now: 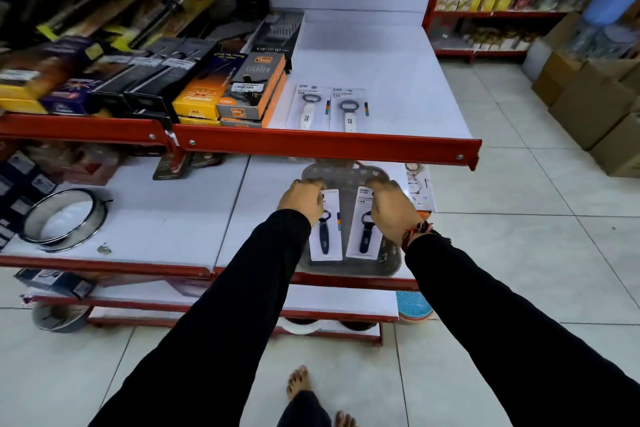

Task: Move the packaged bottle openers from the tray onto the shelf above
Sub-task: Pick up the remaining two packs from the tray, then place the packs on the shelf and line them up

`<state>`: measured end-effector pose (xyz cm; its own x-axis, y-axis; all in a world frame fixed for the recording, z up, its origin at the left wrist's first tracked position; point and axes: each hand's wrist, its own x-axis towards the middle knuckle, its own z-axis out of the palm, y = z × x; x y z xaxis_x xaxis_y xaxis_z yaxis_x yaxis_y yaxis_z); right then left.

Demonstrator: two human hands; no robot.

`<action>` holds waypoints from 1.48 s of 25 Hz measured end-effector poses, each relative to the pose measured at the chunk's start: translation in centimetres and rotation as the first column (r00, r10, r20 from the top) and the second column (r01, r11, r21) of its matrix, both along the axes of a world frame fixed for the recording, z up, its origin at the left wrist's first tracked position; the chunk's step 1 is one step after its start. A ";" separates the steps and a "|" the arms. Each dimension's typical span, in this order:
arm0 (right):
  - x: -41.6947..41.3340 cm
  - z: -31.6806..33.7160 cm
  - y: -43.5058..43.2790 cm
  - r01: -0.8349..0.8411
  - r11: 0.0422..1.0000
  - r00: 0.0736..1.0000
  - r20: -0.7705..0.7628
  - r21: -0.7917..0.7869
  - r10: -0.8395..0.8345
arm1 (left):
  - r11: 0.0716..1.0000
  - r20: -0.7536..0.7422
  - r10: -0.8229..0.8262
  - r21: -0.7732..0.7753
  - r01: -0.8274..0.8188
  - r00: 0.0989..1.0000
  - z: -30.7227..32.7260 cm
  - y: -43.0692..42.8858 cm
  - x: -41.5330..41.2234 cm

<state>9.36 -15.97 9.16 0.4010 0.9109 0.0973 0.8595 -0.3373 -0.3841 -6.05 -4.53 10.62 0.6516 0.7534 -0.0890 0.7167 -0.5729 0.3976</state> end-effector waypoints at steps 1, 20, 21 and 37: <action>-0.2 0.9 -0.7 -0.005 1.000 1.000 0.022 0.026 0.004 | 1.000 0.016 -0.006 0.028 0.005 1.000 1.0 -0.5 -0.5; 7.3 24.4 -3.5 0.001 0.841 0.987 0.133 0.541 -0.087 | 0.962 0.182 -0.148 0.255 0.098 0.972 25.5 -0.5 6.3; 8.7 25.2 -2.4 0.016 0.853 0.987 0.127 0.522 -0.097 | 0.962 0.174 -0.145 0.254 0.097 0.974 26.2 0.3 7.6; 16.3 17.4 7.1 0.061 0.998 0.998 0.024 -0.028 -0.060 | 0.986 -0.130 -0.145 0.063 0.154 0.981 17.8 6.4 19.1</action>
